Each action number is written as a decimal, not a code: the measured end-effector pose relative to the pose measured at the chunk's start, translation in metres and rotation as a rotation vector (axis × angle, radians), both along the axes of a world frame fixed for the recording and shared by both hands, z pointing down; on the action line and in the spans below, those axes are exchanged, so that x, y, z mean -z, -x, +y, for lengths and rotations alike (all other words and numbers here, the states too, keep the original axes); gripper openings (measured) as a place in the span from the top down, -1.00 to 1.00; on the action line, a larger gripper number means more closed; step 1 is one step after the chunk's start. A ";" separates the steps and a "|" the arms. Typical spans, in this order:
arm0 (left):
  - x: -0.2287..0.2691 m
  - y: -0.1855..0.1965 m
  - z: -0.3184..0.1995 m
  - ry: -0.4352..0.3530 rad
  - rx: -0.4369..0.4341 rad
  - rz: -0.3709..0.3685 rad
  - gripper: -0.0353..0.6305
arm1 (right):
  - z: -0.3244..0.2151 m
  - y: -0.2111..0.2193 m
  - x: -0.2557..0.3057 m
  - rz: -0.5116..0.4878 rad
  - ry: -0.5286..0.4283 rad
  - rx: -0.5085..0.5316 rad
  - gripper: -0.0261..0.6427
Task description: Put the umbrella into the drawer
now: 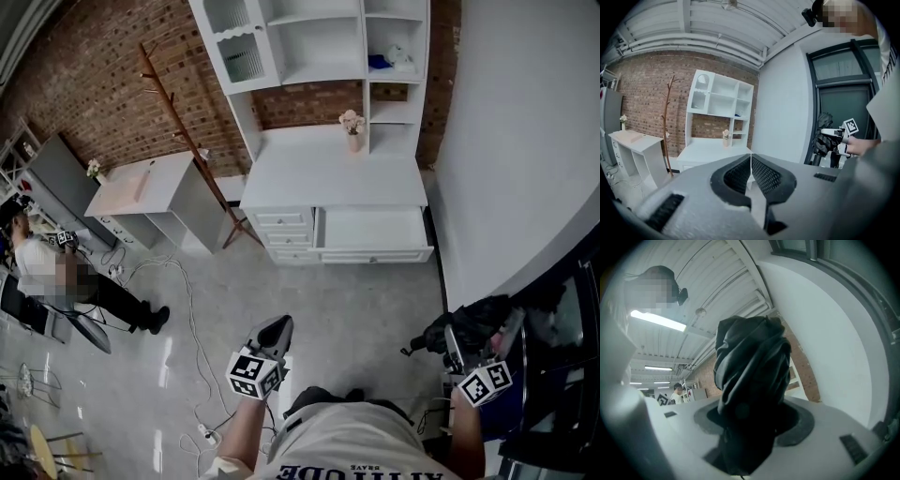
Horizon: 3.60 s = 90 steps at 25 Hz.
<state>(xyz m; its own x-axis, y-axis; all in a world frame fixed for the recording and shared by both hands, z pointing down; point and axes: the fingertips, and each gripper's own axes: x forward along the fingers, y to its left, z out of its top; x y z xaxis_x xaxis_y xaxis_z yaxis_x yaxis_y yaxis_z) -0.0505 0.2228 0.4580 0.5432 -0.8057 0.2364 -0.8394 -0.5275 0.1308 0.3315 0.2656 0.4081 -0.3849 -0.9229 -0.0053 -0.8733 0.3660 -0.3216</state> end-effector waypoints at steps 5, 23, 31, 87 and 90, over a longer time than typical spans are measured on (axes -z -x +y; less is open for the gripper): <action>-0.002 -0.014 -0.002 0.018 0.023 -0.015 0.81 | -0.008 -0.002 -0.008 0.001 0.011 0.033 0.14; -0.020 -0.016 -0.058 0.019 -0.010 0.004 0.81 | -0.059 0.003 -0.029 0.013 0.061 0.031 0.14; -0.035 -0.004 -0.122 0.056 -0.043 0.015 0.81 | -0.109 0.019 -0.034 0.013 0.102 -0.011 0.14; -0.058 0.041 -0.399 0.105 0.149 0.026 0.81 | -0.495 0.073 -0.092 0.088 0.239 0.218 0.14; -0.063 0.033 -0.402 0.127 0.185 0.027 0.81 | -0.521 0.075 -0.105 0.104 0.262 0.278 0.14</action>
